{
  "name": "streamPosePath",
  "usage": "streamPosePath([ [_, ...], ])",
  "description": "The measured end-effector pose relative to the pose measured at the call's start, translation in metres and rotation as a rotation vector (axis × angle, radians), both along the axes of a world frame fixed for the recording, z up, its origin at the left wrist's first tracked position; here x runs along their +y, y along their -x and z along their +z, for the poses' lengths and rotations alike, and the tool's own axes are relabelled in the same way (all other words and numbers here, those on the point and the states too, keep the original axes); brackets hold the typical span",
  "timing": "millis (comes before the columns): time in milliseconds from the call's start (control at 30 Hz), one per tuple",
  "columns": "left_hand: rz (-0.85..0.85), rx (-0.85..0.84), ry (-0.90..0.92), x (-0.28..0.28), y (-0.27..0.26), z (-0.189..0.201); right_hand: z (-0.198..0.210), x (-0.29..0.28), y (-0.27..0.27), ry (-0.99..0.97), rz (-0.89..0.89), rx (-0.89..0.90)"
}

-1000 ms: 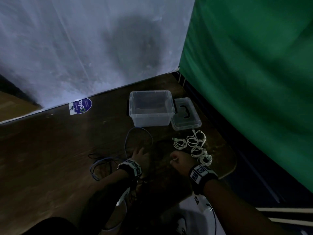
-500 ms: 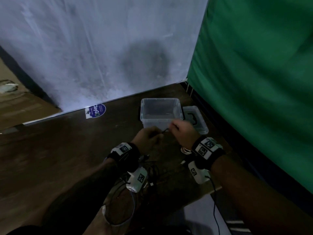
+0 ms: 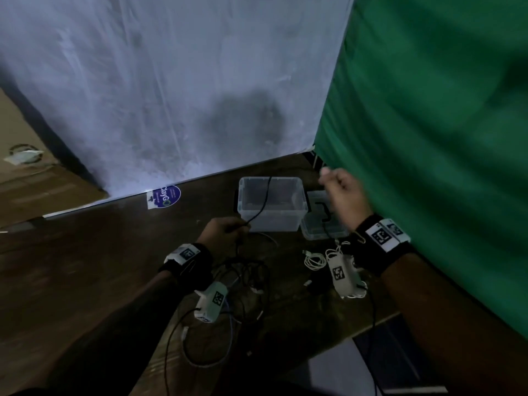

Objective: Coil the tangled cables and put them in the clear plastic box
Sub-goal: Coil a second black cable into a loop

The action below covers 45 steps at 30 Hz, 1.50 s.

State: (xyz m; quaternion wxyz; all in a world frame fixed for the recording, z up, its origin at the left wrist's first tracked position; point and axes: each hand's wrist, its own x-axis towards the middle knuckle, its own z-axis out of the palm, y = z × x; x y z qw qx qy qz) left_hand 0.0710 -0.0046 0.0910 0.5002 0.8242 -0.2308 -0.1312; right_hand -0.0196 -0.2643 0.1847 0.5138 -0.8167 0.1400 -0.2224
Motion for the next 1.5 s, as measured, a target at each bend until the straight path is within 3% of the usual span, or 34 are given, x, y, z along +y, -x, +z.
streamPosePath([
  [100, -0.01, 0.009, 0.147, -0.009, 0.001, 0.023, -0.013, 0.031, 0.004, 0.083, 0.307, 0.219],
  [200, -0.103, -0.043, 0.194, -0.021, 0.005, 0.043, -0.03, 0.062, -0.001, 0.129, 0.47, 0.409],
  [333, -0.101, -0.081, 0.308, -0.028, 0.009, 0.058, -0.038, 0.086, -0.011, 0.073, 0.468, 0.318],
  [433, -0.019, -0.139, 0.285, -0.025, 0.007, 0.045, -0.037, 0.088, -0.018, -0.006, 0.472, 0.277],
  [533, -0.057, 0.146, 0.288, -0.02, 0.012, 0.024, -0.031, 0.088, -0.018, -0.144, 0.446, 0.307],
  [567, -0.093, 0.207, 0.274, -0.017, 0.015, 0.017, -0.032, 0.087, -0.017, -0.194, 0.442, 0.317],
  [667, -0.18, 0.148, 0.112, -0.006, 0.012, -0.002, -0.035, 0.079, -0.018, -0.238, 0.424, 0.316],
  [867, -0.236, 0.0, -0.369, 0.014, 0.009, -0.038, -0.015, 0.054, -0.03, -0.398, 0.225, 0.085],
  [1000, -0.1, -0.034, -0.491, 0.032, 0.0, -0.054, 0.008, 0.039, -0.034, -0.571, 0.204, -0.064],
  [1100, -0.107, -0.046, -0.46, 0.029, -0.003, -0.049, 0.016, 0.041, -0.032, -0.684, 0.233, -0.114],
  [1167, -0.115, -0.029, -0.36, 0.022, -0.003, -0.04, 0.013, 0.042, -0.029, -0.542, 0.218, -0.093],
  [1233, -0.103, -0.022, -0.29, 0.017, -0.004, -0.031, 0.005, 0.042, -0.024, -0.244, 0.215, -0.01],
  [1367, -0.2, -0.138, -0.273, 0.006, -0.004, -0.006, -0.024, 0.057, -0.016, 0.198, 0.4, 0.36],
  [1500, -0.245, -0.243, -0.312, 0.0, -0.002, 0.01, -0.042, 0.081, -0.016, 0.328, 0.455, 0.459],
])
